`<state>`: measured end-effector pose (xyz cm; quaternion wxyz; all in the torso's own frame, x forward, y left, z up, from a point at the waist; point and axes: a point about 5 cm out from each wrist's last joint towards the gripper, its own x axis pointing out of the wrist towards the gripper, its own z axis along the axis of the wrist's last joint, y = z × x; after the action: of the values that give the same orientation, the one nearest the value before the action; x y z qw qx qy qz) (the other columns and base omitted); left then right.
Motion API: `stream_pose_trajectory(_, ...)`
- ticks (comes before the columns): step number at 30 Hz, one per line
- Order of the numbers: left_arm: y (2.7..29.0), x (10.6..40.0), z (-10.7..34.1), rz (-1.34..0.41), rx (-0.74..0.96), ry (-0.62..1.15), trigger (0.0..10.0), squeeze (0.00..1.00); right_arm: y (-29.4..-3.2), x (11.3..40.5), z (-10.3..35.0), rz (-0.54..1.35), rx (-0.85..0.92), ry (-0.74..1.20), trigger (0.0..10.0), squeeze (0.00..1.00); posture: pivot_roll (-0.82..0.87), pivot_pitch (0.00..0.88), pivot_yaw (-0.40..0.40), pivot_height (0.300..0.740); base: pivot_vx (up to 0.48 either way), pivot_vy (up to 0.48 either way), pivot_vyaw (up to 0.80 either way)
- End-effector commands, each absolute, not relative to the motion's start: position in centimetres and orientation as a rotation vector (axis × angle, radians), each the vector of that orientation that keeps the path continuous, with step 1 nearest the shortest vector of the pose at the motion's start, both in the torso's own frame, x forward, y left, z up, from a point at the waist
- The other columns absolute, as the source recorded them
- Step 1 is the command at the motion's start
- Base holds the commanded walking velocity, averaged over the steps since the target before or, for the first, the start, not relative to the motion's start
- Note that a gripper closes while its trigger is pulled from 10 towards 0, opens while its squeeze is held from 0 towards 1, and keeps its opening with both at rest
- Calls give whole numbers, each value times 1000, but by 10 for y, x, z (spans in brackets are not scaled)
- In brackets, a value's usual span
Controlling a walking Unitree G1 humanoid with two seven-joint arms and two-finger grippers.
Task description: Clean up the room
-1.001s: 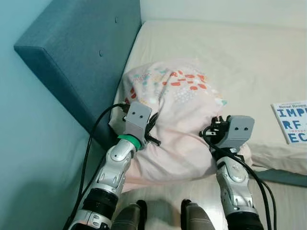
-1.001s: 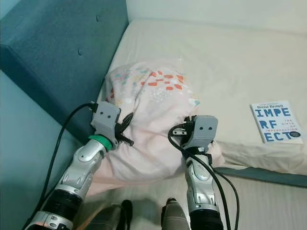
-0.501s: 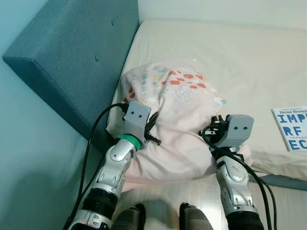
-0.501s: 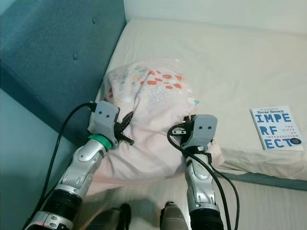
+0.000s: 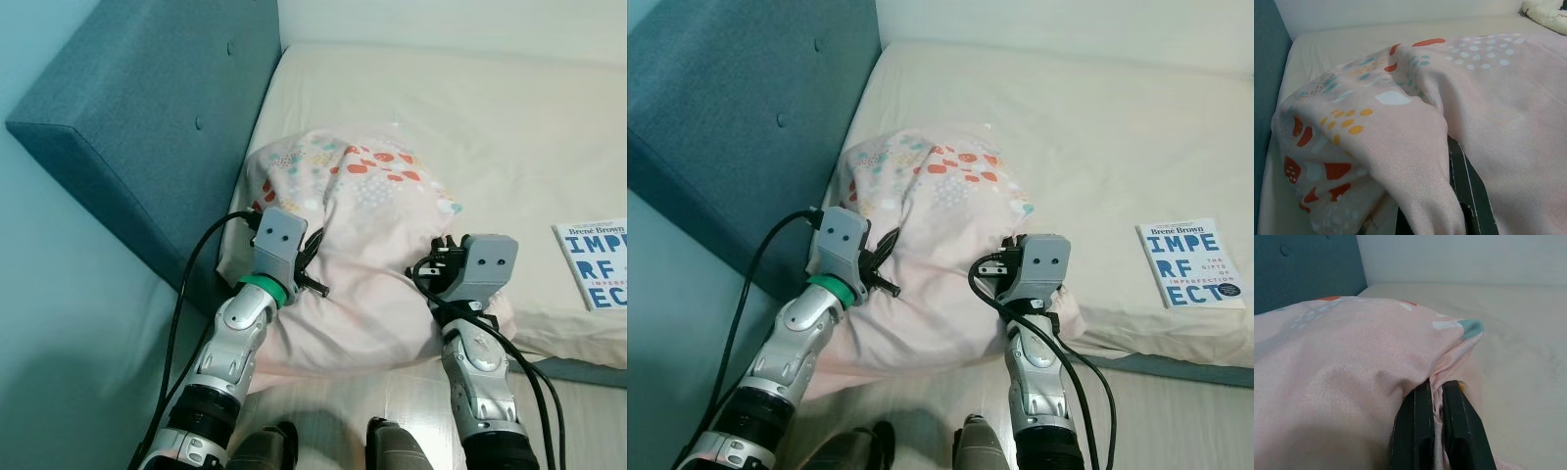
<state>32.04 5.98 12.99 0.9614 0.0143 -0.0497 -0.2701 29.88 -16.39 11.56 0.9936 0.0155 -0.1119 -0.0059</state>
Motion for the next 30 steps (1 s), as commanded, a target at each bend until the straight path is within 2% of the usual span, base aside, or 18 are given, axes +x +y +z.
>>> stream_pose_trajectory(1,56,317,130,-577,21,-123,10000,0,-156,297,112,28,32,-224,10000,0,-11,137,100,740,398,0,0)
stream_pose_trajectory(30,55,317,133,-602,-7,-136,10000,0,-157,296,112,18,37,-224,10000,0,-11,148,104,740,373,0,0)
